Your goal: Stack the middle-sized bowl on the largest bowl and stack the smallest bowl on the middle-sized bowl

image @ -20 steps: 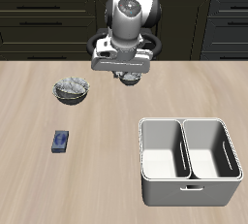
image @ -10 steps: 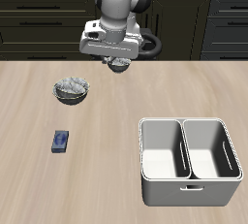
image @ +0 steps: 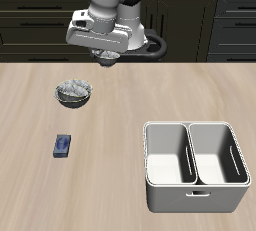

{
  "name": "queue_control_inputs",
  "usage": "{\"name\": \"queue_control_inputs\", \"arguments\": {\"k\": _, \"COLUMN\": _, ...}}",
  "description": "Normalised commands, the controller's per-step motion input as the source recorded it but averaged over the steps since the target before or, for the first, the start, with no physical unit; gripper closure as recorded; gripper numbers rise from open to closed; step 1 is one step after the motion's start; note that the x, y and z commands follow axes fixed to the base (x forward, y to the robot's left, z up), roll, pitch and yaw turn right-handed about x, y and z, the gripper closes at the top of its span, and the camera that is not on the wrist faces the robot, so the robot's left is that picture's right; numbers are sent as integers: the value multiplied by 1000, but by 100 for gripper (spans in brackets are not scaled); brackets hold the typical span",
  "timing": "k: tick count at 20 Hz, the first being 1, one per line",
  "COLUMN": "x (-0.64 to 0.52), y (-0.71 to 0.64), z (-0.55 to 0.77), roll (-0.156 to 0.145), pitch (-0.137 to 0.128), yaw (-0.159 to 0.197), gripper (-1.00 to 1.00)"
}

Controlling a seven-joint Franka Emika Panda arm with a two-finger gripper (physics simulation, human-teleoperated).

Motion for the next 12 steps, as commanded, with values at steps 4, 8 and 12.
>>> {"name": "queue_control_inputs", "arguments": {"k": 4, "x": 36, "y": -282, "z": 108, "roll": -27, "pitch": -14, "yaw": -4, "gripper": 100}}
{"name": "queue_control_inputs", "arguments": {"k": 8, "x": 75, "y": -291, "z": 164, "roll": -40, "pitch": -23, "yaw": 16, "gripper": 100}}
{"name": "queue_control_inputs", "arguments": {"k": 12, "x": 97, "y": -265, "z": 153, "roll": -33, "pitch": -31, "yaw": 0, "gripper": 100}}
